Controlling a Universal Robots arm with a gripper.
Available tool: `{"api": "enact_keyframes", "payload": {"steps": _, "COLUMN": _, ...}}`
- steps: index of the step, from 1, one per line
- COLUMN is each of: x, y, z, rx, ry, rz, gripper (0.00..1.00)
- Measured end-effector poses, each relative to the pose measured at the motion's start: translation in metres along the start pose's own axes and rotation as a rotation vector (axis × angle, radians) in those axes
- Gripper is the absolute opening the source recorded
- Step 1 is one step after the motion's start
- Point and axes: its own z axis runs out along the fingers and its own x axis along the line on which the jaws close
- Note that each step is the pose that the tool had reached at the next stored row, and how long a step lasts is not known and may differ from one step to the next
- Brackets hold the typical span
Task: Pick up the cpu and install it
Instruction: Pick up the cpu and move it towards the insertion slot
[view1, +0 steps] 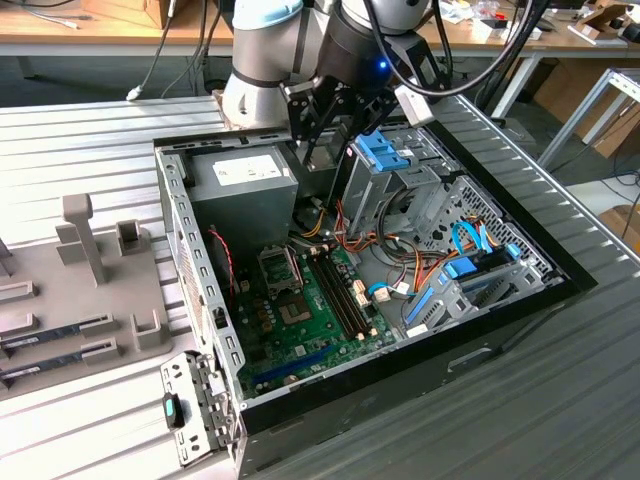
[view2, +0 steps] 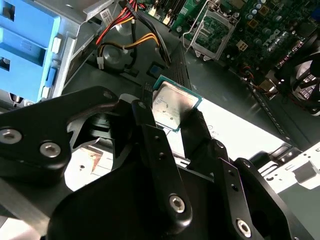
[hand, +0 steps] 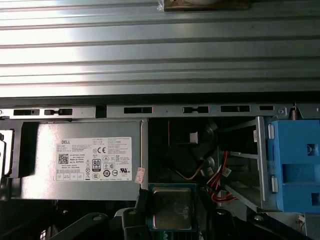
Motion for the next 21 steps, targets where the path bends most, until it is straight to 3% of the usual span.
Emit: {"api": "enact_keyframes", "payload": {"steps": 21, "x": -0.0002, "y": -0.0112, "z": 0.0009, "rx": 0.0013, "ry": 0.0000, "rz": 0.000, "gripper": 0.47}}
